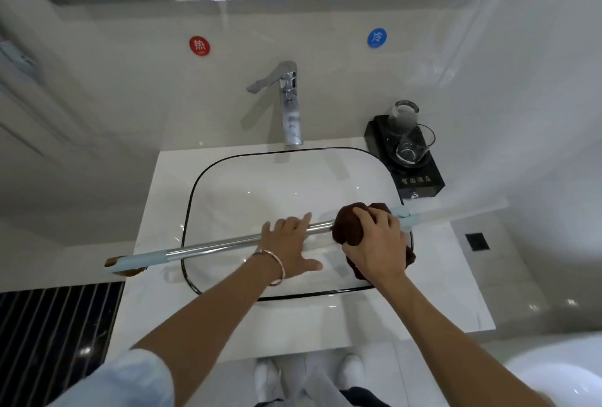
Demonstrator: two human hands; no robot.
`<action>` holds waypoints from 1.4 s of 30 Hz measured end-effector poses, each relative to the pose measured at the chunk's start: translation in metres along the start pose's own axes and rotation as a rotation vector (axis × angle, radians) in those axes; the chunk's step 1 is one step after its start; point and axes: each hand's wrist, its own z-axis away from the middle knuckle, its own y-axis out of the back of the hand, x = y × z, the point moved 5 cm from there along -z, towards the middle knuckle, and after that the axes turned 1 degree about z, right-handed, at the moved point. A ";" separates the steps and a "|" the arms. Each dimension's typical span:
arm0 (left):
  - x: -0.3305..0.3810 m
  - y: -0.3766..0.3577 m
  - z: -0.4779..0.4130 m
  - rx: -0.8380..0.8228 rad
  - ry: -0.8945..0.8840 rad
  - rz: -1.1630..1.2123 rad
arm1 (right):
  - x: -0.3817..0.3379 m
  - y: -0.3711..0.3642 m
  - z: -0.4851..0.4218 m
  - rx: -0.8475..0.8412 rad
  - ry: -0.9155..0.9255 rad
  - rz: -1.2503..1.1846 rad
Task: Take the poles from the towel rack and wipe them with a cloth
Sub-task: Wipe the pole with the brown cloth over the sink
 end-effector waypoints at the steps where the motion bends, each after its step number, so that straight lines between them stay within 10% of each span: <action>1: 0.013 -0.004 -0.006 -0.018 0.014 -0.033 | 0.001 0.000 0.000 -0.004 0.017 -0.013; 6: 0.021 -0.009 -0.016 0.092 0.084 -0.195 | 0.027 0.011 -0.006 -0.116 0.200 0.016; 12: 0.027 -0.012 -0.015 0.194 0.111 -0.227 | 0.070 0.026 -0.022 -0.058 -0.124 -0.065; 20: 0.028 -0.013 -0.016 0.256 0.129 -0.269 | 0.004 0.001 0.010 -0.075 0.318 0.017; 29: 0.025 -0.018 -0.020 0.363 0.128 -0.284 | 0.136 0.049 -0.048 -0.099 -0.158 0.069; 36: 0.024 -0.017 -0.019 0.456 0.081 -0.313 | 0.054 0.020 -0.004 -0.125 0.294 0.018; 42: 0.021 -0.020 -0.021 0.481 0.033 -0.292 | 0.172 0.064 -0.064 -0.071 -0.155 0.022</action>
